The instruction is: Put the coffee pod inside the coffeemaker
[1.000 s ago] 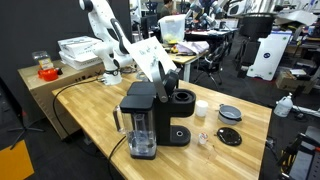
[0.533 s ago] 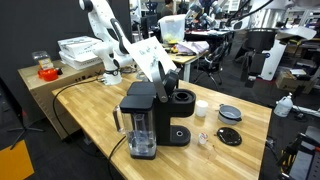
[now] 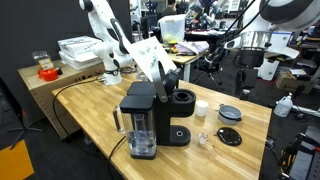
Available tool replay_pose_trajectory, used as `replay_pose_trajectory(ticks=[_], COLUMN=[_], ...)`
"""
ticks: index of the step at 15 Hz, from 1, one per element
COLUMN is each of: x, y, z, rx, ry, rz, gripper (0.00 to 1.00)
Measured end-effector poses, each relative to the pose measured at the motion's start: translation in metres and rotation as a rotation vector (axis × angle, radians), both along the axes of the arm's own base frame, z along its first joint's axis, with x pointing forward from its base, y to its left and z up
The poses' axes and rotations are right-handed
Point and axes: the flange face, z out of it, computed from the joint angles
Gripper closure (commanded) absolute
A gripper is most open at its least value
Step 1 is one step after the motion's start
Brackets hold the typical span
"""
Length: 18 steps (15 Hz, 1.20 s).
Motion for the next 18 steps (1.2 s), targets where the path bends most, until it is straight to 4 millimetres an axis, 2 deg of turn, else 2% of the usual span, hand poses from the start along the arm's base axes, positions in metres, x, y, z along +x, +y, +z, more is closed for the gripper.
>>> replay_pose_trajectory(ticks=[6, 9, 11, 16, 18], x=[0.000, 0.006, 0.011, 0.026, 0.034], y=[0.000, -0.009, -0.013, -0.011, -0.010], z=[0.001, -0.004, -0.020, -0.090, -0.098], rx=[-0.009, -0.063, -0.088, -0.145, -0.148], ry=[-0.002, -0.022, -0.021, 0.025, 0.030], rz=[-0.003, -0.054, -0.081, -0.110, -0.112], gripper=[0.00, 0.00, 0.00, 0.00, 0.00])
